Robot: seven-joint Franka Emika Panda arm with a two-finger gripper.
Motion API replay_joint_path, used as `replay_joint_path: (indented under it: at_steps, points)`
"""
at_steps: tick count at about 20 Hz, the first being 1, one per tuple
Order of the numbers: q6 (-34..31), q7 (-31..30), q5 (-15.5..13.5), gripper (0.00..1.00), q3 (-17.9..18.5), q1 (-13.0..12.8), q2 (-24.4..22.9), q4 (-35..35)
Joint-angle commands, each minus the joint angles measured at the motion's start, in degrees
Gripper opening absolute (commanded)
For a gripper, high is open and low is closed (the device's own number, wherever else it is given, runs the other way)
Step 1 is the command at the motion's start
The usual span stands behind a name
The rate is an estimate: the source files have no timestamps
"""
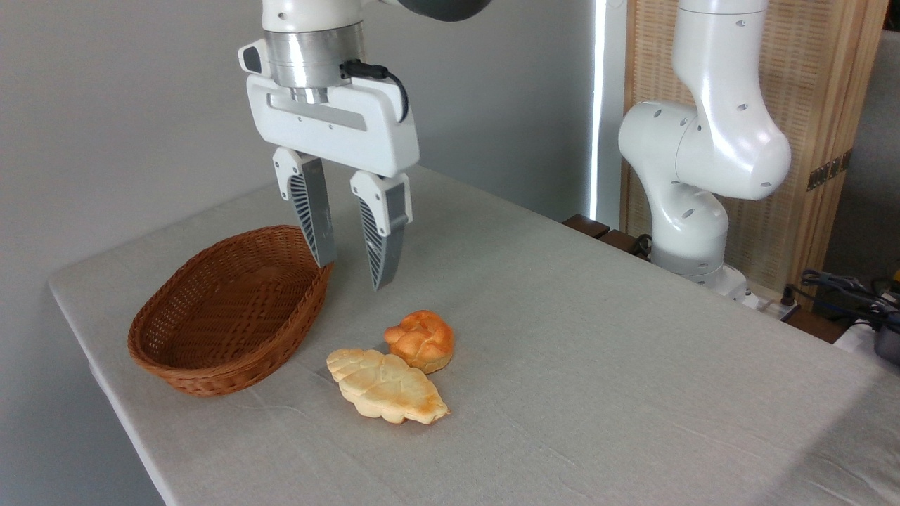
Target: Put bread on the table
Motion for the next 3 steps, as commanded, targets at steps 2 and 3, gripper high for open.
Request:
replay_joint_path:
  at_steps: [2, 3]
  points:
    - [-1.4, -0.2, -0.8, 1.00, 1.5, -0.3, 0.5, 0.8]
    - [-1.4, -0.4, -0.9, 1.00, 1.5, -0.3, 0.3, 0.8]
